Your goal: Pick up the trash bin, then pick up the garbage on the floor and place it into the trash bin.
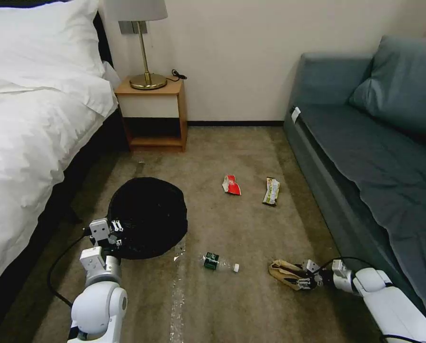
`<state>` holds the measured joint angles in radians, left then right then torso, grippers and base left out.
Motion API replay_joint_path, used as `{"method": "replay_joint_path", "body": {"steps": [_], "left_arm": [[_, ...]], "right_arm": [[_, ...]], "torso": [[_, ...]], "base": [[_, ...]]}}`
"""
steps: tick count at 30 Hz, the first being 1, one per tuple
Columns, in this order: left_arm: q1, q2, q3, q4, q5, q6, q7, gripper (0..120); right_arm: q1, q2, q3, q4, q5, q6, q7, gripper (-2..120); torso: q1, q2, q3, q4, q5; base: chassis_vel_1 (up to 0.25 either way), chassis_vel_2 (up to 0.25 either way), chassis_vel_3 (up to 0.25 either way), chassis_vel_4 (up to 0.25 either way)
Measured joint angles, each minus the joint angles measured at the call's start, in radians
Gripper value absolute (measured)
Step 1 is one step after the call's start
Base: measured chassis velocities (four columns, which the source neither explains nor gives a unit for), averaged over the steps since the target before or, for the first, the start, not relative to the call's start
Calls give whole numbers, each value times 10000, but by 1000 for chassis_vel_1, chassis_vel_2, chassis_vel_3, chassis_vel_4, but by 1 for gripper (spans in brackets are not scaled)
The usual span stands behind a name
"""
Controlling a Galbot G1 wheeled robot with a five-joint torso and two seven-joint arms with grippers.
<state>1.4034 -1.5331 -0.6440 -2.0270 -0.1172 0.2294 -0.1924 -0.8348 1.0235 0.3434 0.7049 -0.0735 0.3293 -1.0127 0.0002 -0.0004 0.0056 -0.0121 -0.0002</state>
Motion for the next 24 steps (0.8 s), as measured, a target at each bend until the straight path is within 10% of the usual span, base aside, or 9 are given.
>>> {"method": "replay_joint_path", "body": {"steps": [9, 24], "left_arm": [[-129, -25, -127, 106, -103, 21, -29, 4], [-81, -153, 265, 260, -48, 7, -126, 4]], "right_arm": [[-152, -25, 139, 1, 107, 0, 20, 1], [-474, 151, 151, 2247, 3020, 70, 2275, 0]], "torso": [[0, 0, 0, 1, 1], [0, 0, 0, 1, -1]], "base": [[0, 0, 0, 0], [0, 0, 0, 0]]}}
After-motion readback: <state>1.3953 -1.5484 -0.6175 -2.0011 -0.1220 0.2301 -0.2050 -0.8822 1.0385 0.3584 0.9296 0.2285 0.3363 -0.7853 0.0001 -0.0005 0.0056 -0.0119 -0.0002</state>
